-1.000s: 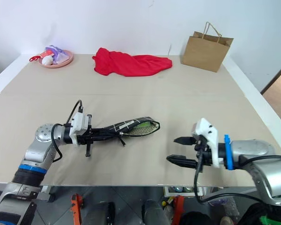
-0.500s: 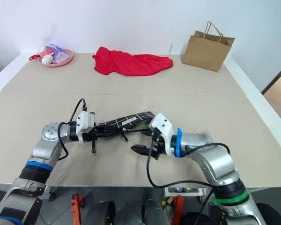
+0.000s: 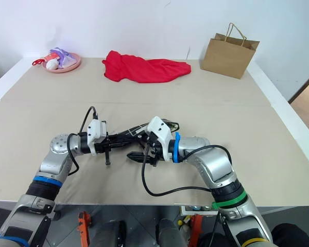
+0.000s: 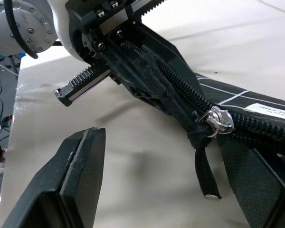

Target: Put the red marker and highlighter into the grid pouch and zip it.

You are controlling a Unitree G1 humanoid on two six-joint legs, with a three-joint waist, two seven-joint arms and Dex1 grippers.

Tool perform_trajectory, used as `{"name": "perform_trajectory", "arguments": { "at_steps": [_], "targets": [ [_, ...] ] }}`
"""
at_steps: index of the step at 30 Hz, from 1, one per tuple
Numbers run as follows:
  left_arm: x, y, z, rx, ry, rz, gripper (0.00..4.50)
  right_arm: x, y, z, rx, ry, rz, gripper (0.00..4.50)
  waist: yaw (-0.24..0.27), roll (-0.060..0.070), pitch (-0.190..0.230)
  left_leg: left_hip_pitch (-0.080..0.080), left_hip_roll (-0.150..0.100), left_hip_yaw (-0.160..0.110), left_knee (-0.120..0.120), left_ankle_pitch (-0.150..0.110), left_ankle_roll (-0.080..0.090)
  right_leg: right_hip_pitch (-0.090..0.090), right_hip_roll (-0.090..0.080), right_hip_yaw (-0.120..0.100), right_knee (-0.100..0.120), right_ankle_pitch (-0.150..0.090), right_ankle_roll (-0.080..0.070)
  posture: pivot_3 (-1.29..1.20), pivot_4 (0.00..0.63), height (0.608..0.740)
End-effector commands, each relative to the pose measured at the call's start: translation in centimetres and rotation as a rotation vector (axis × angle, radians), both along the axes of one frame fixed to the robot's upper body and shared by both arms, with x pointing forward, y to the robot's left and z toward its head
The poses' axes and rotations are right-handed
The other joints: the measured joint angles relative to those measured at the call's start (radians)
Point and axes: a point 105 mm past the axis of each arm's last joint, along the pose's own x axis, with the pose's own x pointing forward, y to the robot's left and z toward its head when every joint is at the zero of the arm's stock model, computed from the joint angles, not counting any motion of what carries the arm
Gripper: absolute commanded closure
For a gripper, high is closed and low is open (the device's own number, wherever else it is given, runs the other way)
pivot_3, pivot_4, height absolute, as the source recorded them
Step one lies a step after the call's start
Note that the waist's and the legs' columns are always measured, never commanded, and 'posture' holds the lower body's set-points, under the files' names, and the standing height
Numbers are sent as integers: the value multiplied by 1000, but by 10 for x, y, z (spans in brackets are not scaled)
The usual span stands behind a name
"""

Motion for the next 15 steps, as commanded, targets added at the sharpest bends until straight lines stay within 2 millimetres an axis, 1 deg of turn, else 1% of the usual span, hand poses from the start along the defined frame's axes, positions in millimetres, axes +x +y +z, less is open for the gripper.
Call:
{"name": "perform_trajectory", "arguments": {
  "at_steps": [1,2,4,5,6,7,8,9,10,15],
  "targets": [
    [1,-4,9,-13,-34,-15,4500,3,2,17,27,-80,11,1133,0,0,0,0,0,0,0,0,0,0,0,0,0,0,0,0,150,740],
    [1,-4,9,-13,-35,-15,4500,3,1,18,28,-83,12,1469,0,0,0,0,0,0,0,0,0,0,0,0,0,0,0,0,150,740],
    [1,-4,9,-12,-36,-16,4500,3,0,18,30,-87,12,2482,0,0,0,0,0,0,0,0,0,0,0,0,0,0,0,0,150,740],
    [0,-4,10,-12,-37,-16,4500,3,-1,19,31,-89,13,2809,0,0,0,0,0,0,0,0,0,0,0,0,0,0,0,0,150,740],
    [0,-4,10,-12,-38,-16,4500,3,-2,19,31,-90,13,2997,0,0,0,0,0,0,0,0,0,0,0,0,0,0,0,0,150,740],
    [1,-4,10,-12,-38,-16,4500,4,-2,20,32,-91,14,3606,0,0,0,0,0,0,0,0,0,0,0,0,0,0,0,0,150,740],
    [0,-4,10,-13,-39,-16,4500,3,-2,20,33,-91,15,3876,0,0,0,0,0,0,0,0,0,0,0,0,0,0,0,0,150,740],
    [0,-4,10,-14,-39,-17,4500,2,-3,19,34,-88,19,4329,0,0,0,0,0,0,0,0,0,0,0,0,0,0,0,0,150,740],
    [0,-3,10,-15,-39,-17,4500,1,-4,18,33,-85,24,4426,0,0,0,0,0,0,0,0,0,0,0,0,0,0,0,0,150,740],
    [0,-3,10,-13,-42,-17,4500,-4,-15,10,0,-55,14,4426,0,0,0,0,0,0,0,0,0,0,0,0,0,0,0,0,150,740]
  ]
}}
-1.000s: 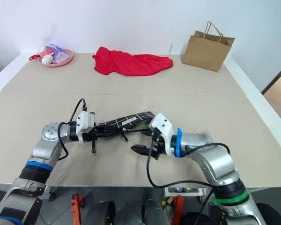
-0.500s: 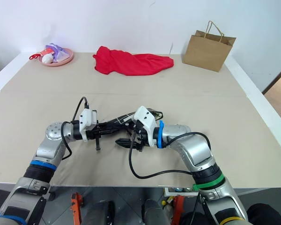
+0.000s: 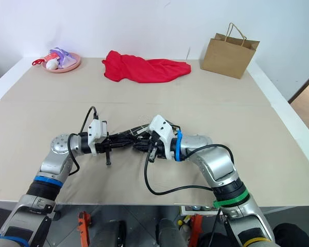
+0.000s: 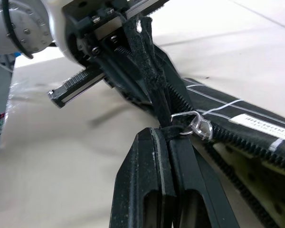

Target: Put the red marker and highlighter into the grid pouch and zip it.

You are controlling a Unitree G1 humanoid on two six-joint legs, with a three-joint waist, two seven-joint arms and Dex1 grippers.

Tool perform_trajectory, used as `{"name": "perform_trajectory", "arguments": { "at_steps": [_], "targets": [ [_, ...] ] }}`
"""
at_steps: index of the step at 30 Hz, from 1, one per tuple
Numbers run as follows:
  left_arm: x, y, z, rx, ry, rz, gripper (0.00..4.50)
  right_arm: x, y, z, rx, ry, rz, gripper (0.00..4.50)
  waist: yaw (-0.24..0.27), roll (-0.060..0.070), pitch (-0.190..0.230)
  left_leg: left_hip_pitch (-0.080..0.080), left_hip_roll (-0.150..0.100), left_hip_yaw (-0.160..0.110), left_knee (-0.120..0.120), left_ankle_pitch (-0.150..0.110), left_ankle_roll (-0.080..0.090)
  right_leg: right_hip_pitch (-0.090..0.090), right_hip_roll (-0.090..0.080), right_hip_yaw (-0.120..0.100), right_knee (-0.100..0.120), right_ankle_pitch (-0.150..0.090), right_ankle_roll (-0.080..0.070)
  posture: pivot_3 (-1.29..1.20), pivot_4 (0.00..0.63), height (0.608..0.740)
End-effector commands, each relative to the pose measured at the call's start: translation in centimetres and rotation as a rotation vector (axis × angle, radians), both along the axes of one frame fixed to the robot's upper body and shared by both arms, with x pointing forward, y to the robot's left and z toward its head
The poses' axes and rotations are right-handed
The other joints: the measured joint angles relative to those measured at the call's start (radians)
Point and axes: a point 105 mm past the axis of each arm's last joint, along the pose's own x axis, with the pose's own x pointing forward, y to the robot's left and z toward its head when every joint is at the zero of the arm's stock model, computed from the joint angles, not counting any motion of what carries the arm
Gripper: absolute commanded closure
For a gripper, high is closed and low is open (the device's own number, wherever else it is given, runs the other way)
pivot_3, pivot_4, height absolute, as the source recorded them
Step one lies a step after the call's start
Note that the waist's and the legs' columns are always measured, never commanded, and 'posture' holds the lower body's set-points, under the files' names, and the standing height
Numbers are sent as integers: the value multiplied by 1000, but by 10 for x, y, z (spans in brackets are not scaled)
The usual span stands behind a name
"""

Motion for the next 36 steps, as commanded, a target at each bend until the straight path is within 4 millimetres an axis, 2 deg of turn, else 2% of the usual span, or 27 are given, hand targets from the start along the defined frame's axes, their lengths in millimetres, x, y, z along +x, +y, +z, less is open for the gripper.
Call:
{"name": "perform_trajectory", "arguments": {
  "at_steps": [1,4,8,10,14,17,20,23,26,28,30,31,36],
  "targets": [
    [1,-1,10,-14,-44,-11,4500,-5,-11,9,-3,-36,-11,4426,0,0,0,0,0,0,0,0,0,0,0,0,0,0,0,0,150,740],
    [1,0,11,-12,-46,-9,4500,-11,-32,5,-47,-28,-34,4426,1,0,0,-1,0,0,0,0,0,0,0,0,0,0,0,0,150,740],
    [1,0,11,-11,-46,-8,4500,-11,-77,0,-156,-42,-135,4426,3,0,0,-1,-2,-1,0,0,0,0,-1,0,0,-1,1,0,150,740],
    [1,0,11,-11,-46,-8,4500,-8,-101,3,-192,-57,-201,4426,3,0,0,-1,-2,-1,0,0,0,0,-2,0,0,-1,1,0,150,740],
    [2,1,11,-11,-45,-6,4500,-8,-132,10,-221,-82,-278,4426,-1,0,0,0,-1,0,0,0,0,0,-1,1,0,0,1,0,150,740],
    [2,1,12,-15,-46,-5,4500,-14,-141,8,-229,-64,-286,4426,-1,0,0,1,-1,-1,0,0,0,0,0,0,0,0,1,0,150,740],
    [2,1,12,-18,-48,-8,4500,-20,-130,5,-182,-34,-250,4426,-1,0,0,1,0,-1,0,0,0,0,1,0,0,0,1,0,150,740],
    [3,-1,12,-19,-50,-14,4500,-20,-116,4,-119,2,-229,3369,-1,0,0,1,-1,-1,0,0,0,1,0,1,0,0,1,0,150,740],
    [3,-3,12,-18,-56,-22,4500,-21,-112,-4,-109,38,-221,2125,1,0,0,1,-1,-1,0,0,0,1,0,1,0,0,1,0,150,740],
    [3,-4,13,-17,-66,-28,4500,-21,-116,-7,-120,35,-236,1259,1,0,0,1,-1,-1,1,0,0,1,0,1,0,0,1,0,150,740],
    [6,-7,15,-16,-88,-31,4500,-14,-128,-6,-142,12,-303,374,1,0,0,0,-2,-1,1,0,0,1,-1,1,0,0,2,0,150,740],
    [8,-9,17,-19,-104,-30,4500,-13,-137,-3,-148,7,-330,170,2,0,0,0,-2,-1,1,0,0,1,-1,1,-1,0,2,0,150,740],
    [13,-23,25,-24,-182,-80,4500,-24,-197,18,-193,-1,-460,170,22,0,0,-1,-4,-1,1,0,0,1,-2,1,-1,-1,3,0,150,740]
  ]
}}
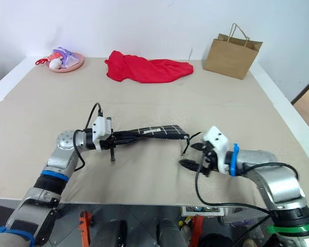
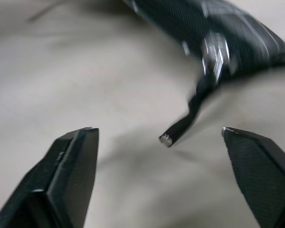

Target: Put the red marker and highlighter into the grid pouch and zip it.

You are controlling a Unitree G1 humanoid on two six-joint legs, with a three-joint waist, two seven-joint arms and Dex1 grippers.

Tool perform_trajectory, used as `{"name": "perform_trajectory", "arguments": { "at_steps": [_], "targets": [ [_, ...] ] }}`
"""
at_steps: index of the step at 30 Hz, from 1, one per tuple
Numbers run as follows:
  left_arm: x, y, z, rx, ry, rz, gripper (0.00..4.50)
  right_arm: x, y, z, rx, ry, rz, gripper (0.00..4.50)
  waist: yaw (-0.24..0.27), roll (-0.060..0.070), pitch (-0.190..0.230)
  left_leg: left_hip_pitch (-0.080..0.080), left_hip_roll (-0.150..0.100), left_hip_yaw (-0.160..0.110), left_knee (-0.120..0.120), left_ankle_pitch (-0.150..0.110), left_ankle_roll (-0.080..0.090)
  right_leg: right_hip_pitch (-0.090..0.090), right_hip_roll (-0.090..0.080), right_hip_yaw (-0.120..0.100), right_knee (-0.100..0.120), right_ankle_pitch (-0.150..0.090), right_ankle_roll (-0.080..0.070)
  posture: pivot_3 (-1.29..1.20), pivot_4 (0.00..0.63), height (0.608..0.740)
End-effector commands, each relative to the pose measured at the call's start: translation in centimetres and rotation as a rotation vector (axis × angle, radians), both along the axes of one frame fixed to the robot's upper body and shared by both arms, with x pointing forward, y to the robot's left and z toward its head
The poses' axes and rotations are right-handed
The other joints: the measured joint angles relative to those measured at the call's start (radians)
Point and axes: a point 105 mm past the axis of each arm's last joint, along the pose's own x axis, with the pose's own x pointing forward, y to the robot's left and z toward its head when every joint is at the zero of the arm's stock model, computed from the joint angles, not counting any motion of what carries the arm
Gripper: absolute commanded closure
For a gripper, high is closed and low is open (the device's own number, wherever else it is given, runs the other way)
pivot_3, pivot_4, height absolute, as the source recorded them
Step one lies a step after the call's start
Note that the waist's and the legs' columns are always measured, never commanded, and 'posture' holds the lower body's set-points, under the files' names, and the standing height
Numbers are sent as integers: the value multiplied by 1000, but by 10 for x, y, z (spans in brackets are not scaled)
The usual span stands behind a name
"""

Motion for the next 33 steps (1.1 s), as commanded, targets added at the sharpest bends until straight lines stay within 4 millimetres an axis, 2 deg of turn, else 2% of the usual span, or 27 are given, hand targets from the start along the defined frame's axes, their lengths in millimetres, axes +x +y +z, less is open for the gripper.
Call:
{"name": "perform_trajectory", "arguments": {
  "at_steps": [1,4,6,7,8,9,10,11,12,14,16,19,22,23,25,27,30,33],
  "targets": [
    [2,-8,13,-1,-89,-41,4500,-7,-40,31,-27,-80,-82,170,3,0,0,0,0,0,0,0,0,0,0,0,0,0,0,0,150,740],
    [5,-16,11,15,-110,-69,4500,-18,-57,34,-57,-84,-117,170,3,0,0,0,0,-1,-1,-1,0,1,0,0,-1,-1,1,0,150,740],
    [6,-22,8,30,-120,-90,4500,-23,-62,34,-64,-85,-134,170,3,0,0,0,0,-2,-1,-1,1,1,1,-1,-1,-1,1,0,150,740],
    [6,-25,5,38,-120,-95,3735,-26,-62,33,-62,-86,-134,0,2,0,0,0,0,-2,-1,-1,1,1,1,-1,-1,-1,1,0,150,740],
    [6,-27,3,46,-110,-106,3416,-27,-61,32,-60,-85,-135,0,-2,0,0,1,0,-2,-1,-1,1,1,1,-1,-1,-1,0,0,150,740],
    [3,-28,0,53,-95,-125,2852,-28,-59,30,-58,-82,-135,0,-5,0,0,1,0,-2,-1,-1,1,1,1,0,-1,0,0,0,150,740],
    [0,-29,-2,57,-83,-145,2852,-29,-58,28,-57,-80,-135,0,-9,0,0,1,0,-2,-1,-1,1,1,1,0,-1,0,0,0,150,740],
    [-3,-29,-3,56,-65,-161,2126,-29,-56,26,-55,-78,-136,0,-9,0,0,1,0,-3,0,0,0,1,2,0,0,0,0,0,150,740],
    [-4,-28,-3,50,-54,-166,1824,-29,-55,24,-50,-76,-138,0,-10,0,0,1,0,-3,0,0,0,1,2,0,0,1,0,0,150,740],
    [-1,-25,9,-21,-16,-121,1120,-29,-55,24,-39,-79,-144,0,-11,0,0,2,0,-4,0,0,0,2,2,-1,0,1,0,0,150,740],
    [2,-17,28,-117,72,-79,155,-28,-56,29,-13,-102,-147,0,-11,0,0,2,0,-4,0,0,0,2,2,-1,0,1,0,0,150,740],
    [3,4,52,-230,229,-33,155,-26,-57,47,62,-170,-141,0,-17,0,0,1,1,-5,0,0,0,2,2,-2,0,0,0,0,150,740],
    [4,30,58,-258,370,58,155,-26,-58,62,134,-231,-132,0,-22,0,0,2,1,-6,0,0,0,3,2,-3,0,0,-1,0,150,740],
    [5,42,57,-264,411,115,155,-27,-58,67,162,-248,-132,0,-22,0,0,3,1,-7,0,0,0,4,2,-3,0,0,-1,0,150,740],
    [11,81,38,-214,480,335,155,-31,-56,74,200,-269,-122,0,-24,0,0,6,1,-8,-1,0,0,7,2,-4,0,-1,-2,0,150,740],
    [3,117,18,-163,537,500,155,-36,-58,72,199,-257,-129,0,-25,0,0,13,2,-8,-4,-1,0,12,2,-4,0,-4,-4,0,150,740],
    [-11,138,10,-160,546,586,155,-38,-63,69,190,-246,-151,0,-22,-1,1,14,3,-9,-6,-2,-2,13,2,-5,0,-5,-6,0,150,740],
    [-23,146,4,-149,545,649,155,-34,-65,66,188,-238,-167,0,-10,-2,1,13,4,-9,-4,-1,-2,13,-1,-8,0,-6,-6,0,150,740]
  ]
}}
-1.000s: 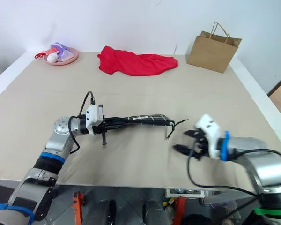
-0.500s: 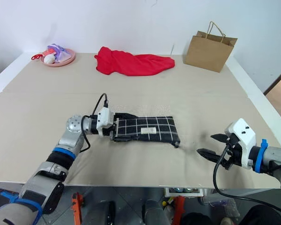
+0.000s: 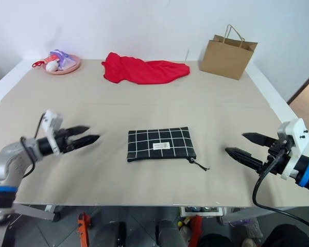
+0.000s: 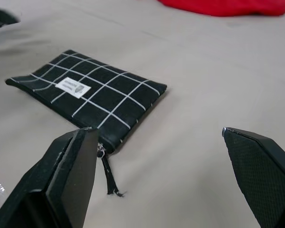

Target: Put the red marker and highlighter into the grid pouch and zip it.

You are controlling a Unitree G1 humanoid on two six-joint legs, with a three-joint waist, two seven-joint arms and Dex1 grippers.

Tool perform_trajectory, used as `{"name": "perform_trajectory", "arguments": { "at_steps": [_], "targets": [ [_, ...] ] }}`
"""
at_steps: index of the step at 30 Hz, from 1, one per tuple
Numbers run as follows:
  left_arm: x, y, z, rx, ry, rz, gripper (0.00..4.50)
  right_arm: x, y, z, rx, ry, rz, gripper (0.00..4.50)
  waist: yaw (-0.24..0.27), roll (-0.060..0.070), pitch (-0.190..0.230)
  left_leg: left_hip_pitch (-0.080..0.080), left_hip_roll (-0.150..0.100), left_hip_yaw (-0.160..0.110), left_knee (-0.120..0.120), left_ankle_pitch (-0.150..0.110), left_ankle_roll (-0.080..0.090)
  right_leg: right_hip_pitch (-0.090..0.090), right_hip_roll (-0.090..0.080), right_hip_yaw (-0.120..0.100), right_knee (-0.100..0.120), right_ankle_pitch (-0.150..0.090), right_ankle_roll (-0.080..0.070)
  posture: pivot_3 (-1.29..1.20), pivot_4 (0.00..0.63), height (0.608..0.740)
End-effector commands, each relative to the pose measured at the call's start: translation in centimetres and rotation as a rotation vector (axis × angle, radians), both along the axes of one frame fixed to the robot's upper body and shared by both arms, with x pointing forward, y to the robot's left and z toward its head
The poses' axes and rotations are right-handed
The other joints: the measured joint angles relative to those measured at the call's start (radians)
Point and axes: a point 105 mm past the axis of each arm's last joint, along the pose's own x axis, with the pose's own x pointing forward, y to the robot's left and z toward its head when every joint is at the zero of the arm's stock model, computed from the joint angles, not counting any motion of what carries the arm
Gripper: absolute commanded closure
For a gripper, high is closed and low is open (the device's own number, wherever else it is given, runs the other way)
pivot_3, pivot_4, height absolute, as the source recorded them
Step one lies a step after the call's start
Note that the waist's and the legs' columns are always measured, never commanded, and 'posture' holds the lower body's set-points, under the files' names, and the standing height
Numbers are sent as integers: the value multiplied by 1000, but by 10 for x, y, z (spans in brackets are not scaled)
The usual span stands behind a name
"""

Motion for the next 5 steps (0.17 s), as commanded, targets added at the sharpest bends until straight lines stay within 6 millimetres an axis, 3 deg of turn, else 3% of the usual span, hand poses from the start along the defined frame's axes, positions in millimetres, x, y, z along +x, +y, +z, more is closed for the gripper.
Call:
{"name": "perform_trajectory", "arguments": {
  "at_steps": [1,5],
  "targets": [
    [-9,-2,22,21,-85,15,155,4,-1,10,-9,-41,-7,0,8,0,0,0,0,0,0,0,0,0,-1,0,0,-2,-3,0,150,740],
    [-12,-7,23,-6,-87,17,155,9,5,6,-4,-30,5,0,12,0,0,0,-3,3,1,0,0,1,-8,0,0,-4,-4,0,150,740]
  ]
}}
